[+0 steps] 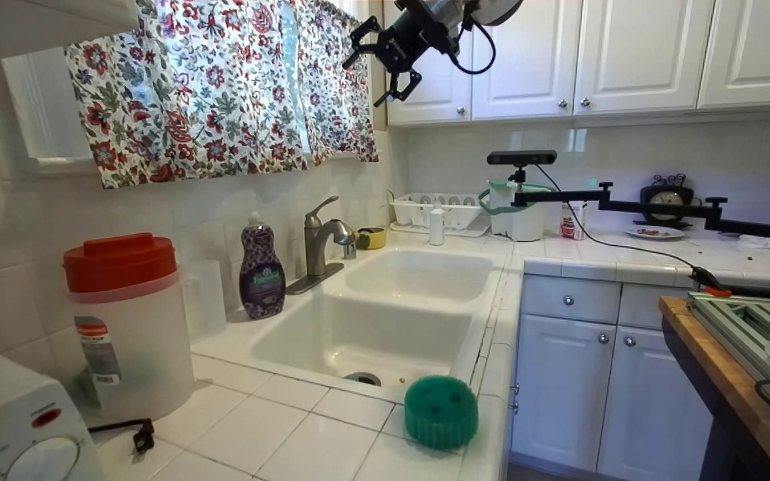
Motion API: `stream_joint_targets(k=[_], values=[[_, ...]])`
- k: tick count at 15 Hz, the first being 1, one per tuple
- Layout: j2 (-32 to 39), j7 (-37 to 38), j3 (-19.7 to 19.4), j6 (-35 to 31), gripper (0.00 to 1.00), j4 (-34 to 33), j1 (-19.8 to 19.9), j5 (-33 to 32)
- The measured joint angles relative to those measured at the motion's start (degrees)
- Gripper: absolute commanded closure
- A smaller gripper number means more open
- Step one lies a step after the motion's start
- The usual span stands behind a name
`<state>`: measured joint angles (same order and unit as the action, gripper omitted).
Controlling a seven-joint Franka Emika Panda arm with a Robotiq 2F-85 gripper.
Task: Open the tap
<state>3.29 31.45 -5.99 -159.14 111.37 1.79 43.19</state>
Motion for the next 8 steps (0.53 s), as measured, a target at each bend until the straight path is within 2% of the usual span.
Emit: stream_joint_targets(k=[2, 8], values=[[1.33, 1.64, 0.08, 0.22, 0.0, -1.84, 0.07, 1.16], [1.77, 2.5, 0.22, -1.15, 0.0, -1.99, 0.27, 1.3]])
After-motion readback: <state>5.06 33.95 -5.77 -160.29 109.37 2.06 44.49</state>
